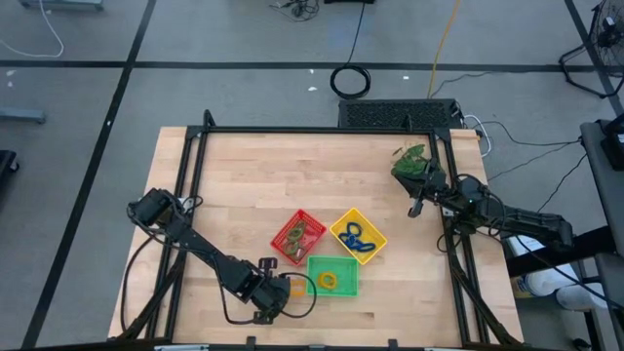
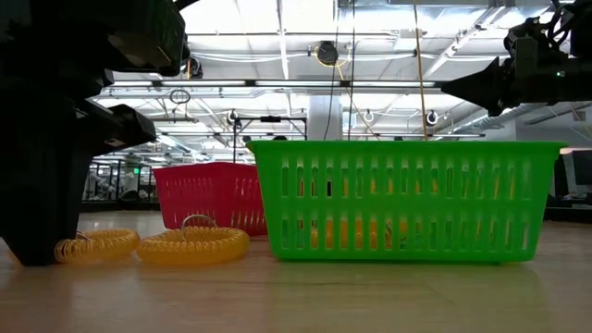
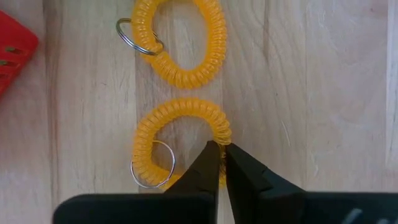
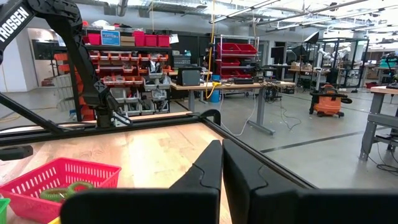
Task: Sort spring keychains
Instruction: Put the yellow spring keychain into the green bin
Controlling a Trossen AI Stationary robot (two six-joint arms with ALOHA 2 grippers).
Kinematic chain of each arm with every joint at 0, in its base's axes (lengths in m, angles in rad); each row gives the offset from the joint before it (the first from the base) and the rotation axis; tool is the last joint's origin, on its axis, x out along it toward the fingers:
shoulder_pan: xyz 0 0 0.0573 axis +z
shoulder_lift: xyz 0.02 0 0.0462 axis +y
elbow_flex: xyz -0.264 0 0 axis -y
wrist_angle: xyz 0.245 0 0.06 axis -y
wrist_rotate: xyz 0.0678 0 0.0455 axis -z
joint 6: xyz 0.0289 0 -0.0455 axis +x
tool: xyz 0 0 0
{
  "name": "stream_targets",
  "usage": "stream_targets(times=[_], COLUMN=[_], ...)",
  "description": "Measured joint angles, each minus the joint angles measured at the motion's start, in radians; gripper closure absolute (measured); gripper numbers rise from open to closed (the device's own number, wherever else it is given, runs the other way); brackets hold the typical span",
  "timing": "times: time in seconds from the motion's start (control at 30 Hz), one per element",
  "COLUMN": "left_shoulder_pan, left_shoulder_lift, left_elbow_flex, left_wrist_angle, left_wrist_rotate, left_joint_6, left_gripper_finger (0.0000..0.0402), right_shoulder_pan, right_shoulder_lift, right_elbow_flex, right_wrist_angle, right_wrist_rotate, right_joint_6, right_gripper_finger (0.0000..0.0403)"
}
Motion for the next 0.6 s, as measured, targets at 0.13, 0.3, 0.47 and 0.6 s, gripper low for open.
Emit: stream_targets(times=[0.13, 0.3, 0.47, 0.6], left_shoulder_pan=[0.000, -0.002, -0.031, -0.052], left_shoulder_lift=[-0.002, -0.063, -0.205, -0.313], left_elbow_flex=[0.000, -0.007, -0.002, -0.004], left_wrist_angle=[0.002, -0.003, -0.011, -0.018], left_wrist_rotate=[-0.001, -0.009, -0.107, -0.213], left_joint_6=[0.006, 0.025, 0.077, 0.115], left_gripper_finger=[0.0379, 0.0395, 0.0386, 0.0395], right_shoulder_pan=[0.000, 0.000, 0.000, 0.000], right_shoulder_lift=[0.000, 0.000, 0.000, 0.000], right_elbow_flex=[0.000, 0.000, 0.000, 0.000], right_wrist_angle=[0.000, 0.000, 0.000, 0.000], right_wrist_rotate=[0.000, 0.000, 0.000, 0.000], right_joint_6=[0.000, 0.000, 0.000, 0.000], right_gripper_finger=[0.0403, 0.0403, 0.0403, 0.0403])
